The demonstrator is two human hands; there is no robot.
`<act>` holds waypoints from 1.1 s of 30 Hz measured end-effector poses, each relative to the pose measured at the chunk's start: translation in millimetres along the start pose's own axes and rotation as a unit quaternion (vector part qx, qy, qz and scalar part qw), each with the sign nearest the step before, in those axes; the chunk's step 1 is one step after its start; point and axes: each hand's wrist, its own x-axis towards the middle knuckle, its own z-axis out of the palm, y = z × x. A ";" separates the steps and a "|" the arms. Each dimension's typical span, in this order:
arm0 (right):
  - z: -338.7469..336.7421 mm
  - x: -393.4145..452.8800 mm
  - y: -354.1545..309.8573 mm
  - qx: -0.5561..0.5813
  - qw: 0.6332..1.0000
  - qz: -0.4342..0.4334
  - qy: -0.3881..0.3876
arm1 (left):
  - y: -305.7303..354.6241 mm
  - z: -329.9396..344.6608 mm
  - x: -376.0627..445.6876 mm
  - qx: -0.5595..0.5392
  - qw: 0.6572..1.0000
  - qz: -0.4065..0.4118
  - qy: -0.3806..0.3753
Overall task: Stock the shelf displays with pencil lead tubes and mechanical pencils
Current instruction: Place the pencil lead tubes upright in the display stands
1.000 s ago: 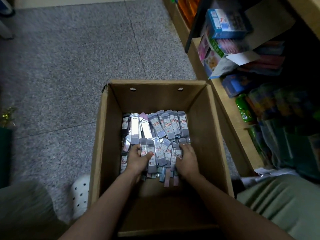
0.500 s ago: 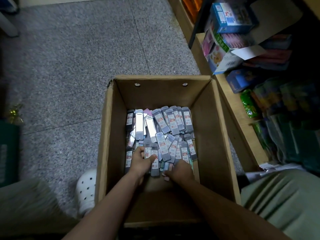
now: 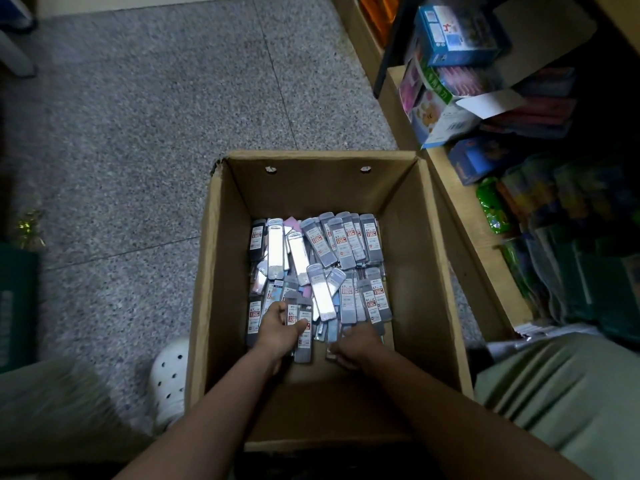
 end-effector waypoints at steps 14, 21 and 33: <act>-55.3 -90.6 -15.3 0.179 0.977 -0.011 -0.117 | 52.4 -14.7 -53.5 -0.002 0.995 0.090 -0.053; -68.6 -153.6 -16.0 0.265 0.949 -0.146 -0.094 | 93.8 -22.4 -105.9 -0.067 0.983 0.137 -0.105; -126.8 -263.3 -17.4 0.233 0.892 -0.387 -0.026 | 183.1 -8.7 -229.3 0.011 0.929 0.349 -0.120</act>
